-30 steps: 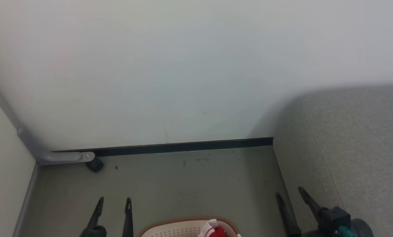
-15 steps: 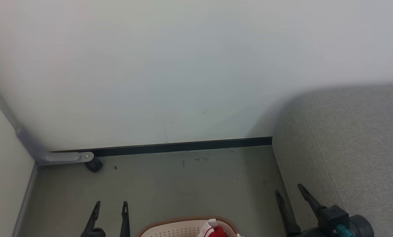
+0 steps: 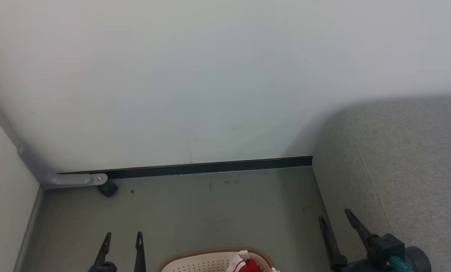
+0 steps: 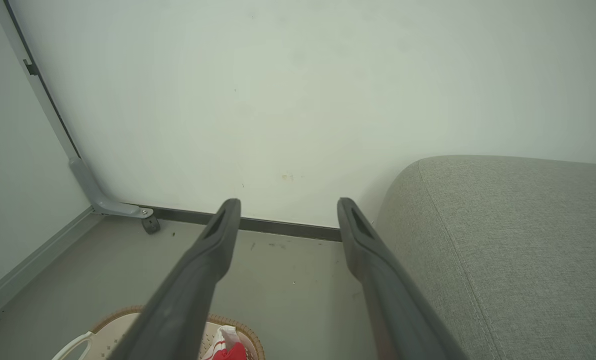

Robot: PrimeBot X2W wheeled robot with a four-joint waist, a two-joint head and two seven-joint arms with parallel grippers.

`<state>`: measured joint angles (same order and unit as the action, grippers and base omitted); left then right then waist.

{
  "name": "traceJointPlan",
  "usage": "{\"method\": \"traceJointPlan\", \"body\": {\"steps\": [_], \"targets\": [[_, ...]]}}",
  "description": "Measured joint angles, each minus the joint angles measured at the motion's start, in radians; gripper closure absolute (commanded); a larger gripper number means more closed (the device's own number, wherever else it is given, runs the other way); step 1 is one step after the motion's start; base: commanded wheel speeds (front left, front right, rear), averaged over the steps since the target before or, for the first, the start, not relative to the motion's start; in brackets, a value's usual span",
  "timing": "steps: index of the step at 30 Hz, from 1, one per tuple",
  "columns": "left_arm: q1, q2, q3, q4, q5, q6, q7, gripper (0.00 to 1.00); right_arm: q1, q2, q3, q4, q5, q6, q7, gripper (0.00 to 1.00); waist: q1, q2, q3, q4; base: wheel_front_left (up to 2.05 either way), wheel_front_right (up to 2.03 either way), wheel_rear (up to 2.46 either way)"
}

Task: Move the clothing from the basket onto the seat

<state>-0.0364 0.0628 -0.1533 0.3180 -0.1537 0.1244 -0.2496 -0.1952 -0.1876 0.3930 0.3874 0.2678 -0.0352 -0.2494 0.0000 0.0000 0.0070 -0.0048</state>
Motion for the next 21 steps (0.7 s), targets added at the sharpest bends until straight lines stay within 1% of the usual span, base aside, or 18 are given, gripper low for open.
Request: {"method": "traceJointPlan", "body": {"steps": [8,15,19,21], "targets": [[0.000,-0.002,0.006,0.000,-0.003,0.000,0.000,0.00,0.002,0.001,-0.002,-0.009,0.000,0.000,0.000,0.00,0.0000,0.0000,0.004,0.001,0.00,0.00,0.00],[-0.005,-0.003,-0.007,-0.007,0.005,0.000,0.000,0.00,0.001,0.000,-0.009,-0.042,0.000,0.002,0.000,0.00,0.0000,0.0000,0.035,0.003,0.00,0.00,0.00],[-0.050,0.003,-0.024,-0.008,0.034,-0.002,0.000,0.00,-0.008,-0.004,-0.020,-0.067,-0.002,0.003,0.000,0.00,0.0000,0.0000,0.067,0.003,0.00,0.00,0.00],[-0.076,0.008,-0.033,-0.008,0.040,-0.010,0.000,0.00,-0.021,-0.008,-0.023,-0.081,-0.004,0.006,0.000,0.00,0.0001,0.0001,0.087,0.003,0.00,0.00,0.00]]}}
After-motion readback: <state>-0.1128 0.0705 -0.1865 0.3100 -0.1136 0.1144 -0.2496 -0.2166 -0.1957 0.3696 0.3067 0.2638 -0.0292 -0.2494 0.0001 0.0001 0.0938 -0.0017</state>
